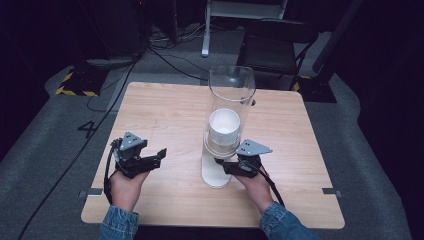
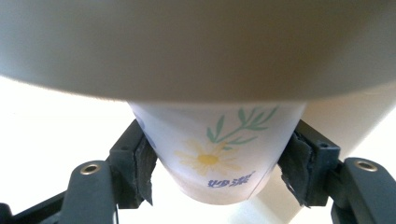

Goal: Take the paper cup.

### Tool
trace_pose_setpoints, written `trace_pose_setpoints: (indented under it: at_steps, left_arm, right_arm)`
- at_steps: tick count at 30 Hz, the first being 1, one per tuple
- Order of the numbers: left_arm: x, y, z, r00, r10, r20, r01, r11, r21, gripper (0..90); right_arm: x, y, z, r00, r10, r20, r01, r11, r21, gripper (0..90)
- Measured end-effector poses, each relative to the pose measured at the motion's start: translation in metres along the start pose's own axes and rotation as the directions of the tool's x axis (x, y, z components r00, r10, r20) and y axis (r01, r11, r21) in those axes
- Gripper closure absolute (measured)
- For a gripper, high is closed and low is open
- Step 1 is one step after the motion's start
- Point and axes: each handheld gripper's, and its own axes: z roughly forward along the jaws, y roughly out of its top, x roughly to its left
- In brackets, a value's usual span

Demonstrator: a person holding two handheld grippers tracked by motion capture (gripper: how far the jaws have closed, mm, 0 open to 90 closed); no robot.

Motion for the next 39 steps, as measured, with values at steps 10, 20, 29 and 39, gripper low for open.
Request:
trace_pose_setpoints:
  at_steps: [10, 20, 29, 39]
  left_arm:
    - [0.001, 0.0, 0.0, 1.0, -0.004, 0.0, 0.004, 1.0, -0.004, 25.1]
    - [0.001, 0.0, 0.001, 1.0, -0.006, 0.003, 0.006, 1.0, 0.0, 25.1]
    - [0.002, 0.0, 0.0, 1.0, -0.006, 0.001, 0.006, 1.0, -0.002, 25.2]
    - [0.002, 0.0, 0.001, 1.0, -0.005, 0.0, 0.005, 1.0, -0.002, 25.1]
  right_arm:
    - [0.005, -0.001, 0.001, 0.9987, 0.049, -0.011, -0.049, 0.999, -0.001, 35.0]
    - [0.007, -0.004, 0.005, 0.9885, 0.132, -0.075, -0.131, 0.991, 0.008, 35.4]
    - [0.006, -0.011, 0.007, 0.9951, 0.086, -0.048, -0.086, 0.996, 0.009, 35.4]
    - [0.008, -0.027, 0.012, 0.997, 0.07, -0.035, -0.07, 0.998, 0.008, 35.3]
